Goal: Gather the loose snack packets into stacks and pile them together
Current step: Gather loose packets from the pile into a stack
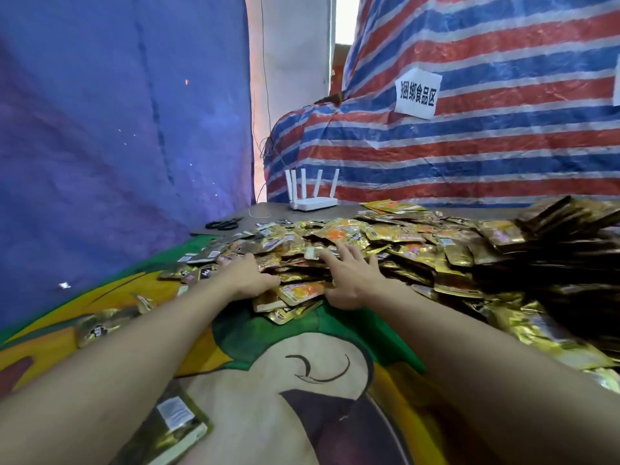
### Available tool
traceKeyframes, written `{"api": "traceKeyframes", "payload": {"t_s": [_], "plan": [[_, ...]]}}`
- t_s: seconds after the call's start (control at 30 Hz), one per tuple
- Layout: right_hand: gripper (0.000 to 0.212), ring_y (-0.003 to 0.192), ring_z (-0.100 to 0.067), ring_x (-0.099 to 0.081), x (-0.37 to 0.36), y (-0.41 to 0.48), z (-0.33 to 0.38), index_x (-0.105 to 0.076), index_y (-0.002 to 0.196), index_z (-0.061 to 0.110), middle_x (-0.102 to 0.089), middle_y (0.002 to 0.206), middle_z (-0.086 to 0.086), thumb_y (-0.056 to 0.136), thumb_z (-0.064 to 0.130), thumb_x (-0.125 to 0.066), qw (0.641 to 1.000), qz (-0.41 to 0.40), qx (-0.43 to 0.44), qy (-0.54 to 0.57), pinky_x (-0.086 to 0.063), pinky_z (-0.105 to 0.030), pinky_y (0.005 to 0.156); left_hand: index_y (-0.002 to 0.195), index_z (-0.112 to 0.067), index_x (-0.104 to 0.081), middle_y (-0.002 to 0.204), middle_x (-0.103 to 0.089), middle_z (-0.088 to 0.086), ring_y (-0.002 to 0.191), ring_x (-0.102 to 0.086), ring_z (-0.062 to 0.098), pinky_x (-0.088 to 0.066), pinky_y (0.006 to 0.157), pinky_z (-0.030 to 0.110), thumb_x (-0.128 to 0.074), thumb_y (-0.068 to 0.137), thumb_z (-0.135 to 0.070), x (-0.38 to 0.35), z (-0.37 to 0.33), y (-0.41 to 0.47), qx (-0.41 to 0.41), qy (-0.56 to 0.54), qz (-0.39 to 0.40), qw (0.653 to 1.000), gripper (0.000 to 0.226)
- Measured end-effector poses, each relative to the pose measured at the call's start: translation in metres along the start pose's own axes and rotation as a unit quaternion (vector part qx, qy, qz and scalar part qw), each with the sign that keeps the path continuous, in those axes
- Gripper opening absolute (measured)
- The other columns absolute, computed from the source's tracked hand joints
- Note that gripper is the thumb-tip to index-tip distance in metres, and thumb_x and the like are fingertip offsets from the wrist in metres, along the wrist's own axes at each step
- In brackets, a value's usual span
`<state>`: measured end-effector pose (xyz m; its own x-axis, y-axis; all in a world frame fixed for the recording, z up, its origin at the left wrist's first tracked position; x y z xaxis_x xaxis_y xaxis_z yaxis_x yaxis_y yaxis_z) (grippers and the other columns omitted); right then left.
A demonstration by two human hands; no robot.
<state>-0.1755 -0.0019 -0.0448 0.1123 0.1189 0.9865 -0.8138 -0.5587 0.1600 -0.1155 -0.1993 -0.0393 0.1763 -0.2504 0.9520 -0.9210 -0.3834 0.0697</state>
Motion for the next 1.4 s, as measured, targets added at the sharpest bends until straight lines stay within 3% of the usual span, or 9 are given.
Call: {"api": "traceKeyframes", "payload": {"t_s": [0.23, 0.37, 0.5, 0.6, 0.83, 0.97, 1.07, 1.13, 1.4], "plan": [[0.037, 0.132, -0.03, -0.042, 0.009, -0.005, -0.006, -0.058, 0.132, 0.021, -0.051, 0.135, -0.008, 0.095, 0.019, -0.057, 0.985, -0.114, 0.016, -0.126, -0.027, -0.052, 0.11, 0.127, -0.008, -0.049, 0.133, -0.052, 0.017, 0.125, -0.048, 0.037, -0.045, 0.097, 0.047, -0.055, 0.09, -0.021, -0.004, -0.025, -0.006, -0.096, 0.218, -0.099, 0.966, 0.04], [0.034, 0.127, -0.028, -0.044, 0.003, -0.02, -0.01, -0.059, 0.126, 0.022, -0.053, 0.133, -0.006, 0.093, 0.015, -0.058, 0.976, -0.191, 0.033, -0.097, -0.032, -0.046, 0.102, 0.118, -0.009, -0.054, 0.123, -0.06, 0.015, 0.115, -0.056, 0.037, -0.046, 0.087, 0.044, -0.056, 0.09, -0.016, -0.004, -0.029, -0.016, -0.121, 0.234, -0.127, 0.956, 0.029], [0.049, 0.141, -0.03, -0.034, 0.003, -0.017, -0.011, -0.043, 0.136, 0.015, -0.033, 0.156, -0.01, 0.089, 0.008, -0.056, 0.987, -0.153, 0.006, -0.041, -0.029, -0.052, 0.11, 0.098, -0.015, -0.048, 0.109, -0.064, 0.014, 0.101, -0.063, 0.038, -0.042, 0.072, 0.04, -0.055, 0.091, -0.016, 0.007, -0.031, -0.03, -0.155, 0.177, -0.169, 0.957, 0.01], [0.073, 0.139, -0.041, -0.032, 0.007, -0.011, -0.005, -0.027, 0.149, 0.005, -0.028, 0.154, -0.022, 0.088, 0.016, -0.065, 0.991, -0.117, -0.057, -0.038, -0.033, -0.05, 0.112, 0.113, -0.014, -0.05, 0.109, -0.06, 0.012, 0.102, -0.061, 0.036, -0.047, 0.076, 0.041, -0.057, 0.091, -0.017, 0.007, -0.038, -0.036, -0.168, 0.069, -0.141, 0.973, 0.023], [0.03, 0.139, -0.052, -0.025, 0.014, -0.021, -0.007, -0.057, 0.126, 0.008, -0.038, 0.139, -0.013, 0.097, 0.009, -0.05, 0.988, -0.053, -0.121, -0.076, -0.033, -0.074, 0.104, 0.084, -0.017, -0.059, 0.085, -0.067, 0.007, 0.081, -0.065, 0.029, -0.057, 0.077, 0.04, -0.061, 0.086, -0.016, 0.006, -0.052, -0.043, -0.129, -0.185, -0.07, 0.972, 0.003], [0.026, 0.124, -0.055, -0.046, 0.02, -0.034, -0.009, -0.055, 0.123, -0.002, -0.02, 0.156, -0.035, 0.099, -0.005, -0.047, 0.987, -0.074, -0.115, -0.084, -0.053, -0.053, 0.087, 0.091, -0.012, -0.057, 0.089, -0.064, 0.008, 0.083, -0.062, 0.023, -0.049, 0.075, 0.034, -0.066, 0.086, -0.018, 0.012, -0.055, -0.047, -0.041, -0.364, -0.062, 0.928, 0.012], [0.016, 0.108, -0.044, -0.054, 0.029, -0.042, -0.011, -0.059, 0.11, -0.005, -0.056, 0.116, -0.028, 0.098, -0.005, -0.049, 0.988, -0.104, -0.098, -0.066, -0.047, -0.044, 0.068, 0.127, 0.002, -0.051, 0.121, -0.064, 0.018, 0.115, -0.06, 0.034, -0.047, 0.097, 0.047, -0.07, 0.081, -0.022, 0.01, -0.06, -0.056, 0.039, -0.53, -0.013, 0.847, 0.056], [0.013, 0.102, -0.041, -0.055, 0.034, -0.049, -0.011, -0.06, 0.103, -0.003, -0.055, 0.095, -0.019, 0.094, -0.008, -0.051, 0.988, -0.115, -0.091, -0.053, -0.044, -0.042, 0.065, 0.128, 0.002, -0.052, 0.13, -0.061, 0.02, 0.123, -0.057, 0.04, -0.043, 0.107, 0.057, -0.067, 0.081, -0.01, 0.005, -0.067, -0.065, 0.055, -0.612, 0.005, 0.789, 0.051], [0.015, 0.085, -0.032, -0.063, 0.069, -0.092, -0.021, -0.065, 0.095, 0.015, -0.059, 0.083, -0.003, 0.085, 0.005, -0.06, 0.972, -0.195, -0.116, 0.058, -0.048, -0.035, 0.066, 0.092, -0.002, -0.059, 0.08, -0.073, 0.015, 0.07, -0.065, 0.029, -0.057, 0.07, 0.04, -0.055, 0.07, 0.006, -0.018, -0.088, -0.105, 0.122, -0.734, -0.021, 0.668, 0.023]]}}
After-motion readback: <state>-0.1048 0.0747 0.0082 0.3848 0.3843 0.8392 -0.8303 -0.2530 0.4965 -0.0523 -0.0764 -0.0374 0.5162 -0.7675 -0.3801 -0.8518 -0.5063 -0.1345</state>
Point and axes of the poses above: each hand's wrist, its own y-axis towards the middle knuckle, its own x-axis out of the back of the hand, z = x × y, the point moved 3 cm from there along y, towards the middle knuckle
